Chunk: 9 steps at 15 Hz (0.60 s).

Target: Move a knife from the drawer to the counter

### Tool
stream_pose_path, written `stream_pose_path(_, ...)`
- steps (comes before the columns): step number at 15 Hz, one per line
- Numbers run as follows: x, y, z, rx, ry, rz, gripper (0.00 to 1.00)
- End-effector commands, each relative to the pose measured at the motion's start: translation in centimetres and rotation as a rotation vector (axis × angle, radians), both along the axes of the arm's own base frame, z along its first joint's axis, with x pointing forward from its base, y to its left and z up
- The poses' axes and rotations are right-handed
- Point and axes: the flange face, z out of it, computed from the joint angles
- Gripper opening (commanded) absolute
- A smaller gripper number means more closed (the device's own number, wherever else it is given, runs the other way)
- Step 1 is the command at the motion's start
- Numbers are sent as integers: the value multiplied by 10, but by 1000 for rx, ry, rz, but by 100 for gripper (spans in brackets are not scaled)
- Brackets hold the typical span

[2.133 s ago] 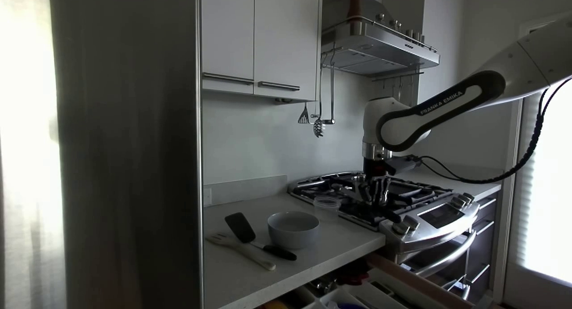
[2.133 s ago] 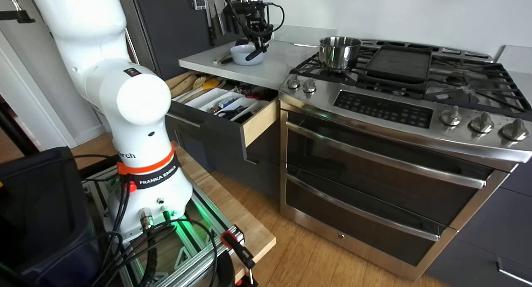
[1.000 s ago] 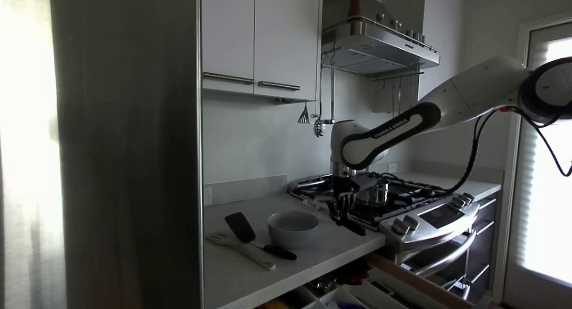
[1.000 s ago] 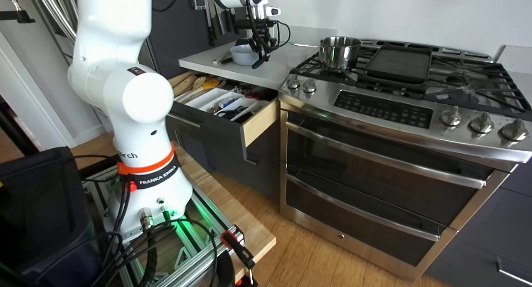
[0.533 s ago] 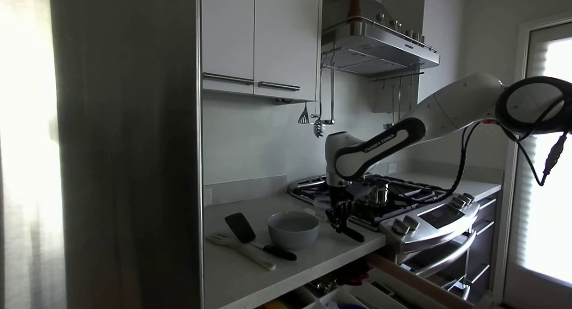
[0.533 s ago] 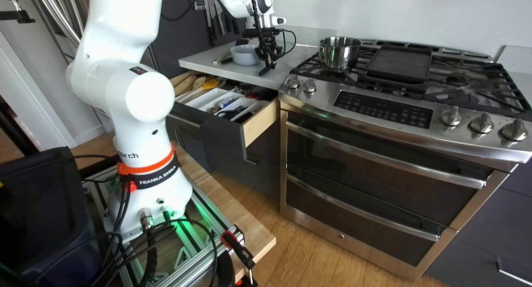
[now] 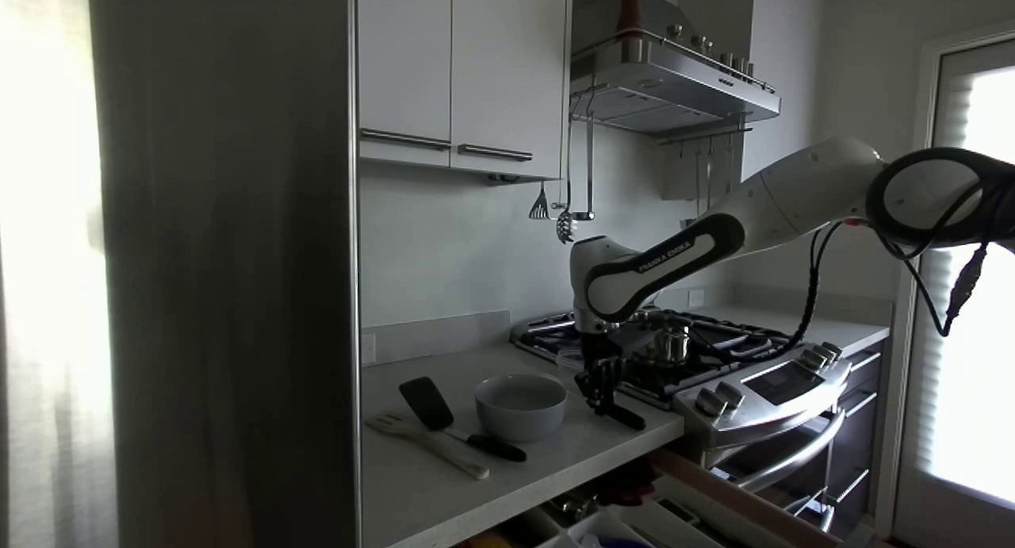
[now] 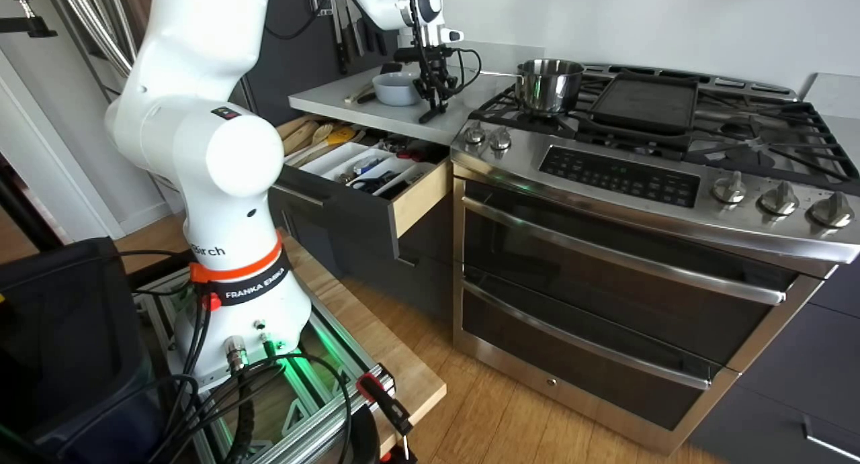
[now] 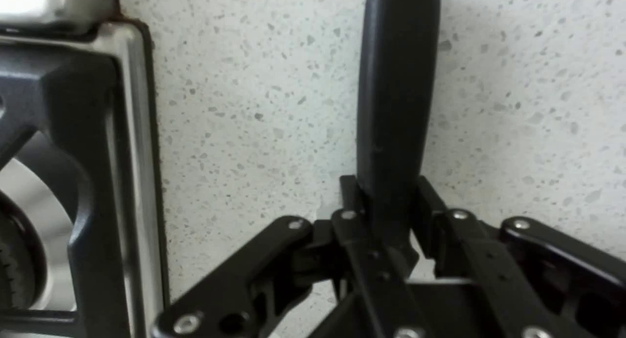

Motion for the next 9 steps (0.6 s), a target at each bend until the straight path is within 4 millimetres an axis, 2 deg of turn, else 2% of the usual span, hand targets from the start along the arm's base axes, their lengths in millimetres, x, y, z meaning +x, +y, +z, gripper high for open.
stream_pose_path(1,1,6,-1,-21,19,2,7)
stream_pose_path(9,0,10,-5,-38,33,12,7)
